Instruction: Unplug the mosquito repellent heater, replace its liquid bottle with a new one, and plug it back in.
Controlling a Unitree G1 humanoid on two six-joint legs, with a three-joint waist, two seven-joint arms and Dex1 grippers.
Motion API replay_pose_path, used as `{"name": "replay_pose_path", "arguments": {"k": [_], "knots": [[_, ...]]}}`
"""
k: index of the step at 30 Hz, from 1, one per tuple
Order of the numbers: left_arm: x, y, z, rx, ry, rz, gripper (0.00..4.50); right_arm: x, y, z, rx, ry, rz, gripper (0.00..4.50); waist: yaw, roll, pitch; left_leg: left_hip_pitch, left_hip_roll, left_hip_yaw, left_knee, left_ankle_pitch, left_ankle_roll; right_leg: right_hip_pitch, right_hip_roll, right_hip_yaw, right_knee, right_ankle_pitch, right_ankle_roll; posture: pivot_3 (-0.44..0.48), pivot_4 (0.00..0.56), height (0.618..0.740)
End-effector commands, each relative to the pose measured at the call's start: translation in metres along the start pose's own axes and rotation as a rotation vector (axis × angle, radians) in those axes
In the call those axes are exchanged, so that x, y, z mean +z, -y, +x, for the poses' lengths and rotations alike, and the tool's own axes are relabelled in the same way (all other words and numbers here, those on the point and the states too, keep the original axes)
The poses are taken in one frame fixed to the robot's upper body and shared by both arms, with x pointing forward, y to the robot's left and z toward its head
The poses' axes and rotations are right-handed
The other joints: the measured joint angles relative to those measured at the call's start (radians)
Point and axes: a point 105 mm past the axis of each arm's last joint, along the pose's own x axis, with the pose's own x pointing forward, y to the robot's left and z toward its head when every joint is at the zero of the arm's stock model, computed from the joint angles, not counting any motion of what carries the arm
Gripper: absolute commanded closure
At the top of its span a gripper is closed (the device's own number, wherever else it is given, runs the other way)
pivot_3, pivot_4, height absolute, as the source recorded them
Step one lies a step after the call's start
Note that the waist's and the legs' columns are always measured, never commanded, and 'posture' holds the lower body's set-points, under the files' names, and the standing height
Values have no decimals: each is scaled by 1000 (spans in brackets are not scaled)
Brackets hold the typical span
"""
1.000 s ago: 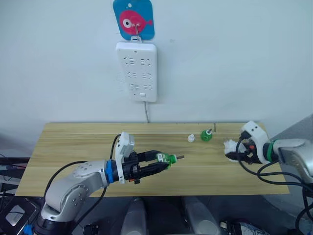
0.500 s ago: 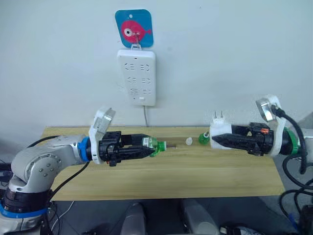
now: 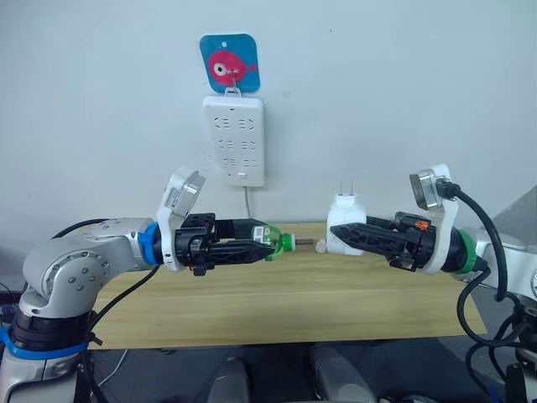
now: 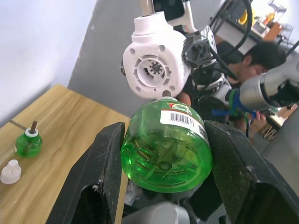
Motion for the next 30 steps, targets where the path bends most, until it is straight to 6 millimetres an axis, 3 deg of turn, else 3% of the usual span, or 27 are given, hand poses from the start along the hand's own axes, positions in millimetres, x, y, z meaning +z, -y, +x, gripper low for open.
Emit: {"name": "replay_pose_path", "arguments": {"k": [1,16,30], "knots": [[9,2,-1,-23,5,51,2159,2,-16,2,63,9,1,1457,0,0,0,0,0,0,1,0,0,0,0,0,1,0,1,-129,67,724],[20,4,3,-70,11,65,2159,-2,-20,4,73,1,37,1457,1,-1,-7,3,1,1,2,0,0,0,2,2,7,-2,3,-130,67,724],[17,0,12,-89,-3,68,2159,-4,-24,9,98,-2,50,1457,1,0,-17,3,1,1,2,0,0,0,2,3,7,-2,3,-133,71,724]]}}
